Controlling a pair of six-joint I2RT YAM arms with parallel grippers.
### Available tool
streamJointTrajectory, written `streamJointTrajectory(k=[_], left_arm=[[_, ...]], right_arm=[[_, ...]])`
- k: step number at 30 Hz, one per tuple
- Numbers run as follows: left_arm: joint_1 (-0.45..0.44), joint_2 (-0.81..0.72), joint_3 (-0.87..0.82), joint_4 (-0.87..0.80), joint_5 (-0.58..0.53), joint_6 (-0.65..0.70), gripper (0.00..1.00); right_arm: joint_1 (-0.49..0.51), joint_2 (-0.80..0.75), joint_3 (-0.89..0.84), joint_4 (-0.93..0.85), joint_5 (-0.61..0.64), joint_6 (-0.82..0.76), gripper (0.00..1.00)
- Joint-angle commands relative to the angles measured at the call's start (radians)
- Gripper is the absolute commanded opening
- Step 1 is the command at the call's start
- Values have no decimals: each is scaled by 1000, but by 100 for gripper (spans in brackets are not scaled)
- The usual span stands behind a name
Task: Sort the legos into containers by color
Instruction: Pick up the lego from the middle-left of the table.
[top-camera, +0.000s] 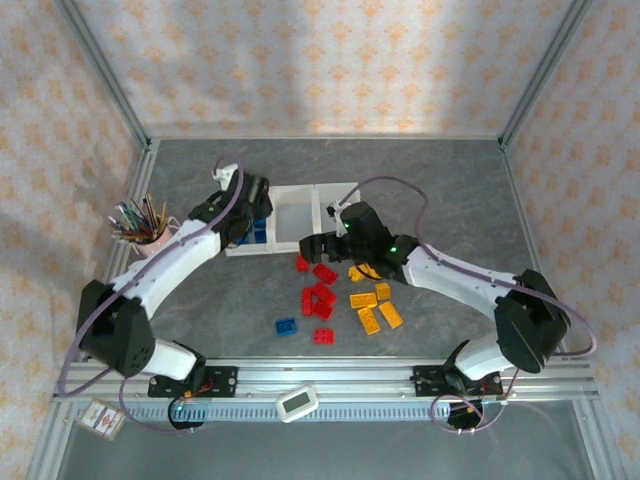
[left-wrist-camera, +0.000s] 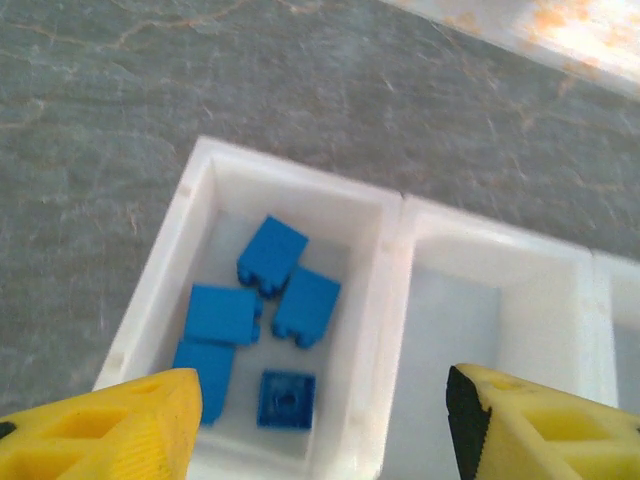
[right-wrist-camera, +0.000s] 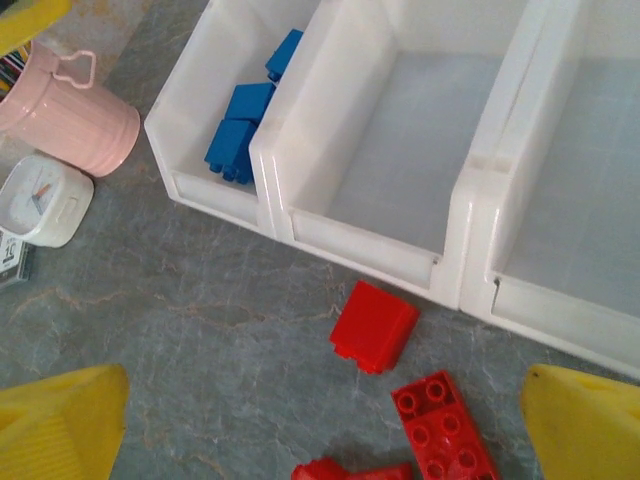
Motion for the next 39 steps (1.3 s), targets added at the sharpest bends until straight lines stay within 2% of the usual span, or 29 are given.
streamJointTrajectory(k=[1, 11, 16, 20, 27, 39], left_arm=[[-69, -93, -95, -115, -22, -80, 69], [-398, -324, -361, -253, 48, -428, 74], [-558, -325, -425, -263, 70, -584, 78], [-633, -255, -442, -170, 110, -613, 83], [-667, -118, -442, -152, 113, -632, 83], [-686, -78, -494, -78, 156, -627, 75]], right_arm=[[-4, -50, -51, -47, -21, -12, 100], [54, -157, -233, -11, -60, 24, 100], [78, -187, -324, 59, -37, 45, 100], [77, -194, -362, 89, -3, 57, 100], [76, -214, -378, 91, 22, 56, 100], [68, -207, -375, 94, 22, 62, 100]])
